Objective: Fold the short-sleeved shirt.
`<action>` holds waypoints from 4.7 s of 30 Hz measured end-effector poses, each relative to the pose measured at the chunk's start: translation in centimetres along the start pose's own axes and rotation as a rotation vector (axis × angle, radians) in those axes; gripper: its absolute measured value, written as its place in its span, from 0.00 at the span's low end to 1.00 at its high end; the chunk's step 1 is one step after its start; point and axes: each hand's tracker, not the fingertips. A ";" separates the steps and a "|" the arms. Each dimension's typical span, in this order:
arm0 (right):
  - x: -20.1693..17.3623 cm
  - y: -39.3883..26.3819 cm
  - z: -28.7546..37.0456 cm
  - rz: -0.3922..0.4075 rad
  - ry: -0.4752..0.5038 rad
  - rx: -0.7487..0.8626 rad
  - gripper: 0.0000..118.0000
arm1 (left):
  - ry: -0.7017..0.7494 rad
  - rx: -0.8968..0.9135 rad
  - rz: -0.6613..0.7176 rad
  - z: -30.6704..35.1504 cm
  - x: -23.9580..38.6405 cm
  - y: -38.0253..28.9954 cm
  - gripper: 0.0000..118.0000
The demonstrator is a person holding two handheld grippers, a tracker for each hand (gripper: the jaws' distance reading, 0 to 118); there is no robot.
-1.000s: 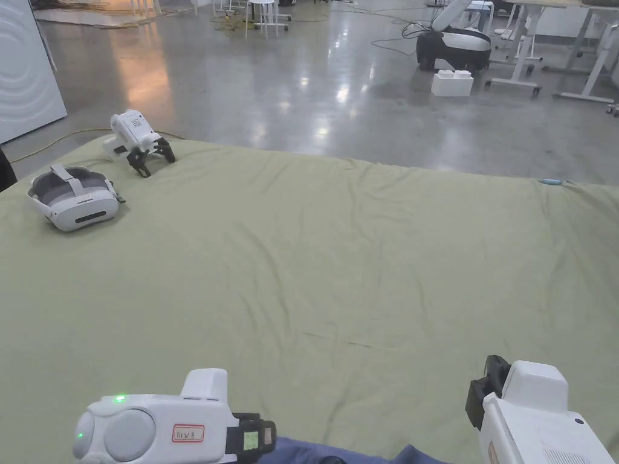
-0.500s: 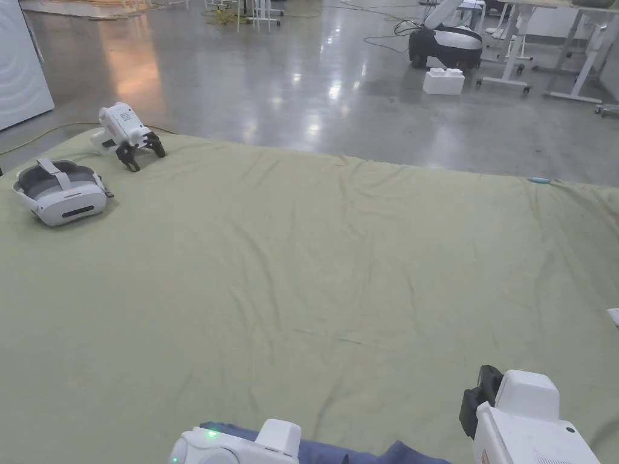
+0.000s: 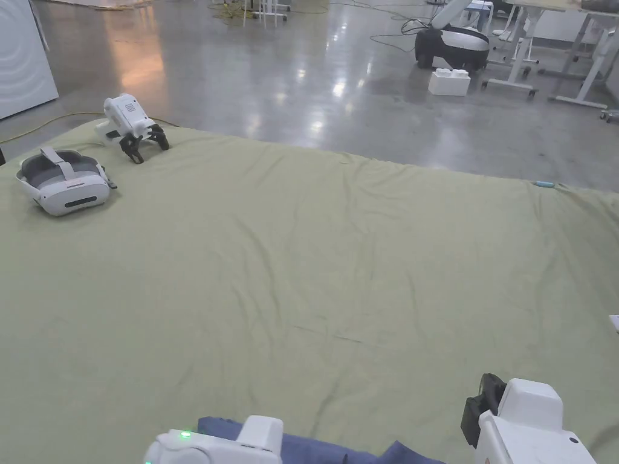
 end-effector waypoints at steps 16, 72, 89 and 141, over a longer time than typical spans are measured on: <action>-1.9 1.8 -0.1 0.009 0.046 0.082 0.00 | -0.146 0.095 0.297 10.7 -19.3 0.4 0.63; -0.2 -0.9 -1.0 -0.073 0.027 -0.005 0.00 | 0.369 -0.028 -0.171 4.8 7.9 5.8 0.08; 1.3 -1.7 -0.5 -0.078 0.001 -0.026 0.00 | 0.191 -0.061 -0.024 -3.1 7.7 3.8 0.64; -2.6 6.9 2.7 0.007 -0.095 0.343 0.00 | 0.707 1.042 -0.361 9.5 5.4 6.6 0.00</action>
